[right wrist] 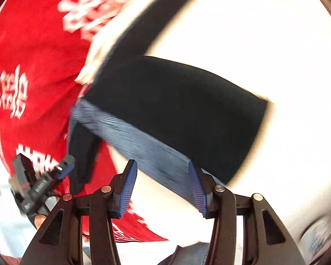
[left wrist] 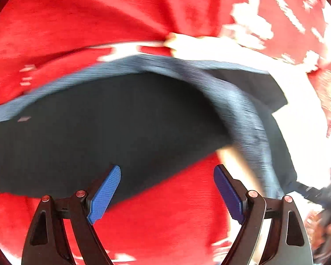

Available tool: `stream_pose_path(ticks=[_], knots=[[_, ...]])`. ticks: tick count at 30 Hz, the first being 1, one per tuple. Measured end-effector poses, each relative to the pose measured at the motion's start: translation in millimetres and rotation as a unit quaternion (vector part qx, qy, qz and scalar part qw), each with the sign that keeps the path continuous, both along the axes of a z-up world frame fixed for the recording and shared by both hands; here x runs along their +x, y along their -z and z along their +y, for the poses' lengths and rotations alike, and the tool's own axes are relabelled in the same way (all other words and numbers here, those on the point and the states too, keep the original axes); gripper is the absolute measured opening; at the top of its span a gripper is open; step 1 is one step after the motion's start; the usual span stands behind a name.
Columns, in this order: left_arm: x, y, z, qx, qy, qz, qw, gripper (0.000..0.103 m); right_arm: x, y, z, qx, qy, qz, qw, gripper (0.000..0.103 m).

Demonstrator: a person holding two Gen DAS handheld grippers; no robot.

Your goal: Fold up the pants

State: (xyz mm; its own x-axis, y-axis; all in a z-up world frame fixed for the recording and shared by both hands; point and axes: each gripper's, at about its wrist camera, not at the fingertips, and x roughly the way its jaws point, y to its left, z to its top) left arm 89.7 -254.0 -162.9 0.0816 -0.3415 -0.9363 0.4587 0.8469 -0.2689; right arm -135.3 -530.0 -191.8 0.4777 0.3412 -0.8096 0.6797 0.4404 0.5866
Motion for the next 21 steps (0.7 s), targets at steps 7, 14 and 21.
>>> stream_pose_path(ticks=[7,14,21], knots=[[-18.7,23.2,-57.9,-0.068,0.021,0.076,0.9946,0.087,-60.6,47.3,-7.6,0.081,0.068,-0.017,0.994,0.052],[-22.4,52.7,-89.6,-0.068,0.005,0.121,0.9903,0.087,-49.0,70.9,-17.4,0.184,0.068,-0.077,0.977,0.023],[-19.0,36.7,-100.7,-0.062,-0.01,0.11,0.992,0.037,1.5,7.7,-55.5,0.194,0.02,-0.139,0.971,0.015]])
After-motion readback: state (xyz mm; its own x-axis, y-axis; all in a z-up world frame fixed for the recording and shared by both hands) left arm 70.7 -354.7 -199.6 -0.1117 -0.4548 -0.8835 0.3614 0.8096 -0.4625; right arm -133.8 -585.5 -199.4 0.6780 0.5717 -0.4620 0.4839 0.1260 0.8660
